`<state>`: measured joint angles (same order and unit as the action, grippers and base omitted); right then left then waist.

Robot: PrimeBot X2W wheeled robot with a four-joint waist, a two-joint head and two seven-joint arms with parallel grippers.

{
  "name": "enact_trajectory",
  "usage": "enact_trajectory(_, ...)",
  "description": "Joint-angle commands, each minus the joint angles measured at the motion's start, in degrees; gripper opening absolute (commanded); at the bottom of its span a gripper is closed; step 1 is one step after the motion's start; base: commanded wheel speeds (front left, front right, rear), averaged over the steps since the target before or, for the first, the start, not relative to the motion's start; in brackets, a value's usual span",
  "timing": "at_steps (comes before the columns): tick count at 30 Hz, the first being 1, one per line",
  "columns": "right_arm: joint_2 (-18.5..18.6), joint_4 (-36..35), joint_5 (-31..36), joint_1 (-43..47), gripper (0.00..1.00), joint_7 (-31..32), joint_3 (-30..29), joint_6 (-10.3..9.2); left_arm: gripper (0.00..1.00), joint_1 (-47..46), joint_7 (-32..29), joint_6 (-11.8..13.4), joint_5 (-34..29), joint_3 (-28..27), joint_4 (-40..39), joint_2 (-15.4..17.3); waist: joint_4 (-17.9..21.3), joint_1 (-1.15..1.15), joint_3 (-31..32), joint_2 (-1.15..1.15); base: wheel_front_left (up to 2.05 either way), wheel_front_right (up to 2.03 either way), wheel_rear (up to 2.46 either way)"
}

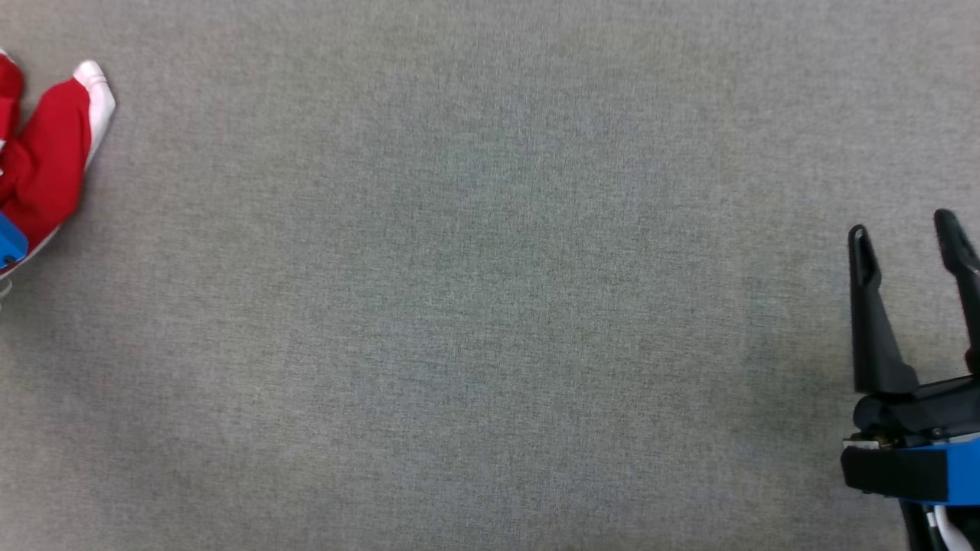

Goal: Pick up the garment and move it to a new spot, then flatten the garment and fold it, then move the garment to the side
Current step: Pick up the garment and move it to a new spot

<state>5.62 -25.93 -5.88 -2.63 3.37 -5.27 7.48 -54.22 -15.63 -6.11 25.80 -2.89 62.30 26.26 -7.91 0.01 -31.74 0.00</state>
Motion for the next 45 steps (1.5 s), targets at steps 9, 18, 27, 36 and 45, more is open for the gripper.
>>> enact_trajectory(9, -1.4, 5.3, -1.6, 1.2, 1.00, -2.7, 1.4, 0.03, 0.00, -3.9, 8.6, -0.9, -4.0, 5.1, -11.6, 0.9, 1.6, -0.01, 7.4, 0.00, 0.00, 0.00, 0.00)
enact_trajectory(18, -2.6, 11.1, -3.4, 1.4, 1.00, -6.2, 3.7, 0.03, 0.00, -9.8, 10.9, -1.4, -3.6, 13.4, -28.8, 1.3, 7.3, -0.01, 13.8, 0.00, 0.00, 0.00, 0.00)
enact_trajectory(27, -2.7, 17.2, -7.6, 1.5, 1.00, -10.9, 7.3, 0.03, 0.00, -12.9, 9.2, -1.4, -1.1, 21.3, -44.3, -1.4, 17.6, -0.01, 17.2, 0.00, 0.00, 0.00, 0.00)
enact_trajectory(36, -2.7, 22.1, -10.1, 1.4, 1.00, -14.5, 9.7, 0.03, 0.00, -6.2, 6.8, -1.3, -0.7, 29.2, -48.5, -7.7, 23.4, -0.01, 18.1, 0.00, 0.00, 0.00, 0.00)
enact_trajectory(45, -2.7, 24.0, -10.1, 1.5, 1.00, -15.6, 9.6, 0.04, 0.00, 8.2, 9.7, 0.5, 1.1, 32.7, -45.6, -9.7, 23.4, -0.01, 18.9, 0.00, 0.00, 0.00, 0.00)
